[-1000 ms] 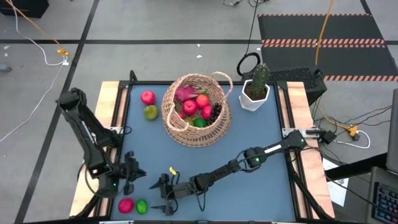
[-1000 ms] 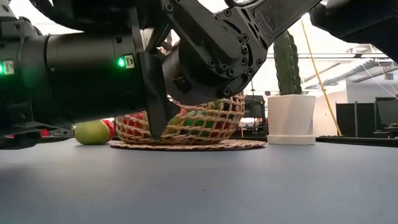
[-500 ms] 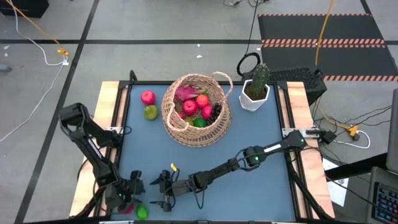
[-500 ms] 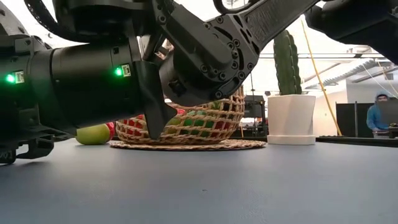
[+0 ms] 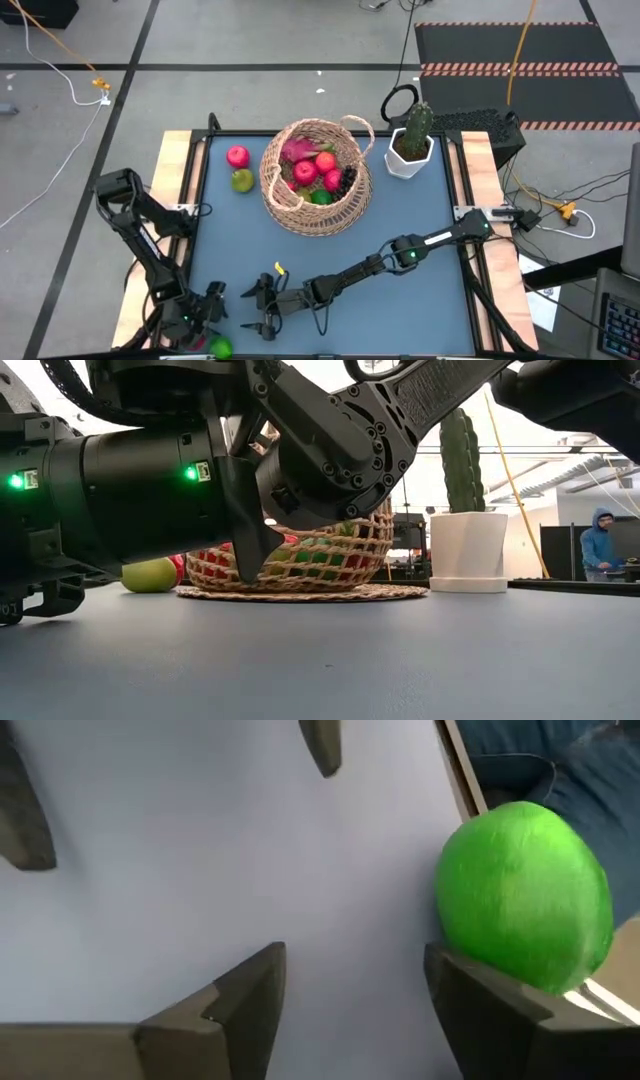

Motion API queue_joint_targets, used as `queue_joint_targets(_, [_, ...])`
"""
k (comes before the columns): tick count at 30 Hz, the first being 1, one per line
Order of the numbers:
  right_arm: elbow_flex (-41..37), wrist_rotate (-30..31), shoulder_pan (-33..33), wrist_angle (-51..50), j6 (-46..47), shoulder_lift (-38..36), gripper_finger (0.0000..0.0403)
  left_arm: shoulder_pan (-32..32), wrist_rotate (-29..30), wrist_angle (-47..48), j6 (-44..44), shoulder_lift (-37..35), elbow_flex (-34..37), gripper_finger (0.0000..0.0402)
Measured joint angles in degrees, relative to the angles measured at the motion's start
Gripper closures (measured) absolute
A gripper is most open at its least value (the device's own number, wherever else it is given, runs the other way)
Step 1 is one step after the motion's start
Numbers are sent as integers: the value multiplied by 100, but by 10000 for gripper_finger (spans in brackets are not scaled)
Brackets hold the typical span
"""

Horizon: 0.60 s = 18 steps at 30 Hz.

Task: Build produce basket
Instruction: Put the lime into the brown basket

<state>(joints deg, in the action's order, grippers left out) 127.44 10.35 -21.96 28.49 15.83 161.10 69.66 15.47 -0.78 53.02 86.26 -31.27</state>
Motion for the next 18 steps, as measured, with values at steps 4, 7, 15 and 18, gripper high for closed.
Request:
queue_joint_targets(4, [0, -3, 0, 0, -2, 0, 9, 98, 103, 0, -30, 0, 0, 181])
queue_joint_targets(7, [0, -2, 9, 0, -19, 0, 9, 96, 366, 111, -147, 0, 0, 187])
queue_joint_targets(15, [-4, 2, 17, 157, -18, 0, 9, -201, 1153, 1389, 268, -11, -9, 176])
queue_joint_targets(18, [-4, 2, 17, 169, -2, 0, 9, -382, 1184, 1538, 204, -51, -11, 167])
